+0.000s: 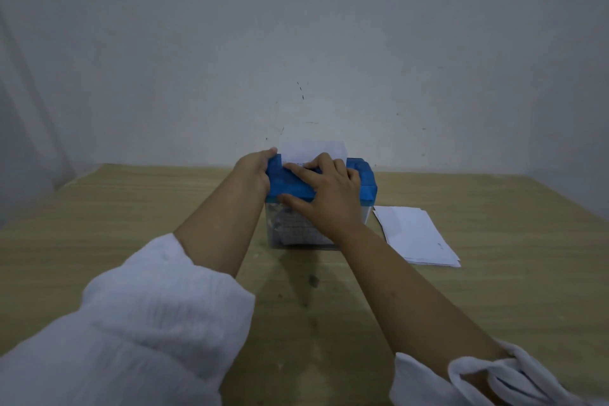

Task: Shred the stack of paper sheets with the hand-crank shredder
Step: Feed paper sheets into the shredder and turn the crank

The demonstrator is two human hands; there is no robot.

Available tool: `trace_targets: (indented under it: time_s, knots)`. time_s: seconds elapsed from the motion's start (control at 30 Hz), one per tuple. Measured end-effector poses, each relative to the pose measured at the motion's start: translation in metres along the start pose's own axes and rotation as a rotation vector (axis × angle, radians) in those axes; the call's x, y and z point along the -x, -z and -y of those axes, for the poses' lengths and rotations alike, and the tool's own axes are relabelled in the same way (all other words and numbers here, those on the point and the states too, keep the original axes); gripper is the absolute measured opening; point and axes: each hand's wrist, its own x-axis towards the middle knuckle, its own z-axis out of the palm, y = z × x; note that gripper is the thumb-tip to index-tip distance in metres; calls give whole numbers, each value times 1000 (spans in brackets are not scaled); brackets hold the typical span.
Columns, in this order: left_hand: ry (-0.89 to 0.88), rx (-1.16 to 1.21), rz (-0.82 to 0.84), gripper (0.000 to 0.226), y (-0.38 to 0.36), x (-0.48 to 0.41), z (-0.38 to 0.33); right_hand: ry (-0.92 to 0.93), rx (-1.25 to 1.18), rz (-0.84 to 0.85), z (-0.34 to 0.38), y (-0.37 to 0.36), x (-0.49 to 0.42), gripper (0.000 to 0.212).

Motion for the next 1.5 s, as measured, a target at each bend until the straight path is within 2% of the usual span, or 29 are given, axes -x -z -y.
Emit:
trace_targets:
  time_s: [0.07, 0.17, 0.3, 0.47, 0.67, 0.77, 1.1, 1.5]
  knots:
    - [10, 42, 32, 24, 4, -1, -1, -5, -3, 8, 0, 0, 0, 53]
    - [-10, 59, 14, 27, 10, -11, -1, -11, -8, 37, 1, 3, 0, 54]
    - [-22, 86, 16, 21, 13, -22, 1, -13, -20, 46, 2, 5, 0, 54]
    - [-138, 102, -73, 36, 15, -32, 4, -19, -20, 61, 3, 6, 0, 54]
    - [-175, 206, -78, 16, 11, -32, 8, -27, -38, 68, 4, 6, 0, 56]
    - [-294, 204, -89, 29, 9, -36, 7, -29, -32, 81, 4, 7, 0, 55]
    - [-342, 391, -6, 42, 12, -35, 14, -46, -15, 105, 6, 9, 0, 55]
    - [-551, 288, -38, 38, 13, -28, 18, -67, -32, 152, 5, 11, -3, 53]
